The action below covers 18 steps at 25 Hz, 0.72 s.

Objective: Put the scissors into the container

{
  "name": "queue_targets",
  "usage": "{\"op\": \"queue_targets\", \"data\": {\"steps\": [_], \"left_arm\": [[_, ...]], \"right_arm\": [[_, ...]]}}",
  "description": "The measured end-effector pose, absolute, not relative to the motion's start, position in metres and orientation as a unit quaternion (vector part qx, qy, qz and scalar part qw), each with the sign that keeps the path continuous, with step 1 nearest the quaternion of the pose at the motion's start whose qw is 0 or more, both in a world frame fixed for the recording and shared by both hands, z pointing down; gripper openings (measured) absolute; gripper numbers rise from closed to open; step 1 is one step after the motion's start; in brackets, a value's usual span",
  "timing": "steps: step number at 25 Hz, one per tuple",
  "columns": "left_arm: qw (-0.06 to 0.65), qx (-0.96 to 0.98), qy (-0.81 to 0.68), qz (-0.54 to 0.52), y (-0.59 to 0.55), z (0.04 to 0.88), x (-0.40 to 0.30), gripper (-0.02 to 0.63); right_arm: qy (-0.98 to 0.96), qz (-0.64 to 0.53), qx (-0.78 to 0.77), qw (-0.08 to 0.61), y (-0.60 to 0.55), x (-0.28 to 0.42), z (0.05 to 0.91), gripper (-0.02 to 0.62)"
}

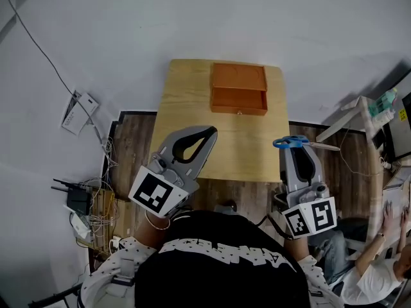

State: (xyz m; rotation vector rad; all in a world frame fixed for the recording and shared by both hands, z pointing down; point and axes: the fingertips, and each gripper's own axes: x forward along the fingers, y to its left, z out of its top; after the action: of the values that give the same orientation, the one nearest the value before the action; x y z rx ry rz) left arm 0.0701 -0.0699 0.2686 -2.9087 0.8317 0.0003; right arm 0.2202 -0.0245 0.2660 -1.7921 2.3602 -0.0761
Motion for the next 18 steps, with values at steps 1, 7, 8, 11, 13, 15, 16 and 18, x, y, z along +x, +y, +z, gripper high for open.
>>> {"op": "queue_targets", "data": {"steps": [1,7,8,11,13,15,16,18], "left_arm": [[0.059,-0.959,0.277,-0.001,-0.070,0.270,0.076,0.000],[0.061,-0.954,0.295,-0.006,-0.076,0.274,0.098,0.000],[0.064,-0.952,0.298,-0.010,-0.077,0.274,0.100,0.000],[0.073,-0.948,0.309,-0.020,-0.078,0.276,0.104,0.000],[0.076,-0.945,0.318,-0.031,-0.079,0.281,0.104,0.000],[0.074,-0.943,0.323,-0.040,-0.082,0.285,0.103,0.000],[0.073,-0.943,0.323,-0.041,-0.084,0.286,0.103,0.000],[0.075,-0.943,0.323,-0.042,-0.087,0.285,0.103,0.000]], "right_arm": [[0.795,-0.026,-0.600,0.088,-0.026,0.226,0.267,0.097],[0.806,-0.032,-0.586,0.081,-0.036,0.250,0.273,0.097],[0.808,-0.033,-0.583,0.081,-0.037,0.253,0.274,0.097],[0.813,-0.036,-0.575,0.080,-0.043,0.259,0.278,0.097],[0.816,-0.039,-0.571,0.078,-0.047,0.261,0.283,0.097],[0.818,-0.043,-0.568,0.076,-0.051,0.261,0.287,0.097],[0.819,-0.046,-0.567,0.075,-0.054,0.261,0.289,0.097],[0.820,-0.050,-0.566,0.071,-0.060,0.262,0.293,0.097]]}}
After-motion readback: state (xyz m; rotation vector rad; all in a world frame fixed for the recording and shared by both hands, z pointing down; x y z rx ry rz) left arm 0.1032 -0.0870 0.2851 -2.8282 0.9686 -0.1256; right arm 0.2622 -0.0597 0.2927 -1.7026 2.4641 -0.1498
